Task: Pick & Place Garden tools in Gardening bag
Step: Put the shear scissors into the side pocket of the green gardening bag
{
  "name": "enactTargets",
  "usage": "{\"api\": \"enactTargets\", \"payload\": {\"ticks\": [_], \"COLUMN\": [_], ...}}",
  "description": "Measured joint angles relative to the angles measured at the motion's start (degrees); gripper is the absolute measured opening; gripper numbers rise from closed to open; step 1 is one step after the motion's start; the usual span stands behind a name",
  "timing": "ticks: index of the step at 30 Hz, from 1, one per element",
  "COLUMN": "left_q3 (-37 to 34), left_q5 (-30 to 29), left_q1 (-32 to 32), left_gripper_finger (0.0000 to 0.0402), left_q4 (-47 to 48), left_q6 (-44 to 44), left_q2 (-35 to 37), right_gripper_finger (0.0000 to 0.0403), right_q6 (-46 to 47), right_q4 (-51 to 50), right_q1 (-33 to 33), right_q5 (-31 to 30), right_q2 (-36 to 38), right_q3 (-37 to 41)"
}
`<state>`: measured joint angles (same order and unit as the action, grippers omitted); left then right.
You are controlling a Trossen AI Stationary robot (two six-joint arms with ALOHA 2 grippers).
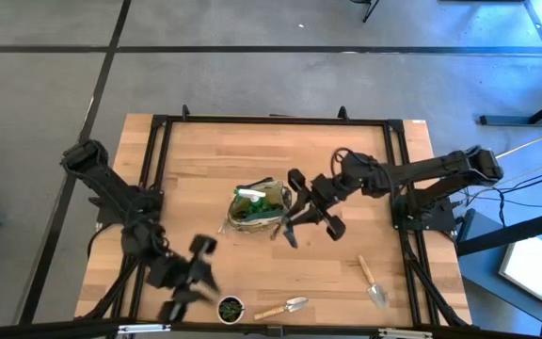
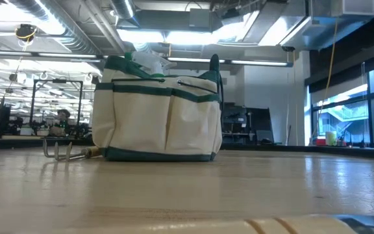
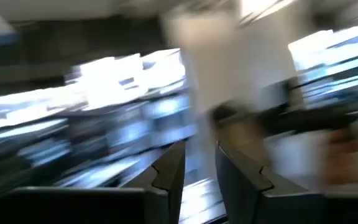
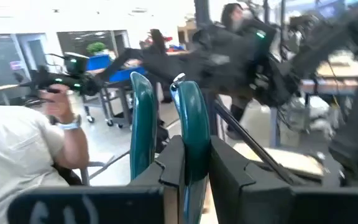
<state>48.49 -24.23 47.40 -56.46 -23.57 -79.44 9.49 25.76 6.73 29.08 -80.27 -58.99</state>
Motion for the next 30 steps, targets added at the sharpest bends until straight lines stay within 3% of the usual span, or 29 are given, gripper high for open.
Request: {"api": "enactTargets", "payload": {"ticks": [3,5,8,10,12,21,30], "left_q3": [0.0,0.0,0.0,-0.2,-0.3,-0.3,-0.3], "left_q5": [-14.9,-17.6,-11.6,-6.6,-5.5,-4.0,-3.0], "left_q1": [-0.5,-2.7,-6.6,-8.2,-8.8,-8.7,-10.5], "left_gripper_finger": [0.0077,0.0073,0.007,0.0068,0.0068,0.0073,0.009], "left_q4": [0.0,0.4,1.8,5.4,8.2,7.7,10.0], "left_q6": [-2.0,2.6,12.6,17.2,18.9,11.0,10.9], "left_q2": [-0.7,-1.2,-1.1,-1.1,-1.3,-1.2,-1.2], "right_gripper_finger": [0.0047,0.0047,0.0047,0.0047,0.0047,0.0047,0.0047], "right_q6": [-1.8,-3.6,-7.0,-8.5,-8.8,-8.8,-10.0], "right_q4": [0.4,0.4,0.2,0.0,-0.3,-0.5,-5.2], "right_q1": [1.7,3.2,5.3,6.3,7.0,8.0,8.1], "right_q5": [-1.8,-6.2,-11.4,-12.2,-12.5,-12.5,-12.8], "right_q2": [0.0,0.0,-0.3,-0.8,-1.5,-5.1,-11.8], "right_q3": [-0.9,-1.2,-1.7,-2.5,-3.4,-6.0,-12.5]}}
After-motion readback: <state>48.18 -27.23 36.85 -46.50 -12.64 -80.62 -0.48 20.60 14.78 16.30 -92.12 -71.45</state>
